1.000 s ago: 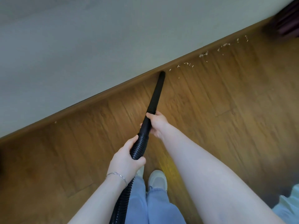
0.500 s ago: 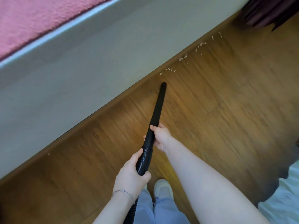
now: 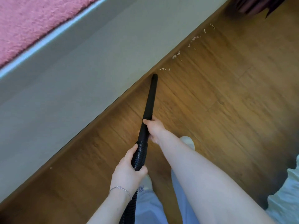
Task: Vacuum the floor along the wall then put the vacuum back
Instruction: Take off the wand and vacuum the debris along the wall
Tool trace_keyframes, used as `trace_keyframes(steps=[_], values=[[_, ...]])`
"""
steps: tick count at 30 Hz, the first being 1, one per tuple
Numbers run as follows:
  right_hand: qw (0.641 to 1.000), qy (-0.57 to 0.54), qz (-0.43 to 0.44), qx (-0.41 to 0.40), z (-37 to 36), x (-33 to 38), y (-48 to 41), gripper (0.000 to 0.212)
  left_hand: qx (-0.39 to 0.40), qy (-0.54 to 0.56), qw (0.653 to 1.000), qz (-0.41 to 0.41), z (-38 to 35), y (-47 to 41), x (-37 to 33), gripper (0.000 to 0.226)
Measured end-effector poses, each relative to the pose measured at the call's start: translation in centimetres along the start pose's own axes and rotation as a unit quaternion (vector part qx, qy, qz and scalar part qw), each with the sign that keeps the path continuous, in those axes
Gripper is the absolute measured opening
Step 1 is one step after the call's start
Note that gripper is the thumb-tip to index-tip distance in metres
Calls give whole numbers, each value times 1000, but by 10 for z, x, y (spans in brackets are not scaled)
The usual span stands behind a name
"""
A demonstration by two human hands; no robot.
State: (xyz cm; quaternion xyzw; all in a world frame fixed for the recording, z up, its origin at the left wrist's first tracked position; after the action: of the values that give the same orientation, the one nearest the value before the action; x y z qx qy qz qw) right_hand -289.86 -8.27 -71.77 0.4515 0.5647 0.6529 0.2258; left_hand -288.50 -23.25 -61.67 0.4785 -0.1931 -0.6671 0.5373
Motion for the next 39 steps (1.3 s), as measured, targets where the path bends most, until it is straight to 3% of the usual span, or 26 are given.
trace_keyframes(steps=[8,39], values=[[1000,1,-6,-11,19,19,-2,52,12,-5,1000,1,-13,-7,-25,73],[999,-33,-7,-14,92,107,-27,42,-10,-32,997,-70,-52,-45,-116,74]])
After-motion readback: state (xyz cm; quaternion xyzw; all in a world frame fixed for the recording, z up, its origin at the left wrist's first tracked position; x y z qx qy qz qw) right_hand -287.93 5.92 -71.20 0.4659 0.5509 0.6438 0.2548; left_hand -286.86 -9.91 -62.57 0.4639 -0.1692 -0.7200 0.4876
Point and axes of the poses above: each hand's wrist, its own y-axis away from the middle knuckle, its own z-axis out of the back of the hand, x = y × z, the point moved 3 cm from there along -y, towards the middle knuckle, and after that the axes turned 11 degrees about -y, right-handed, at the moved point
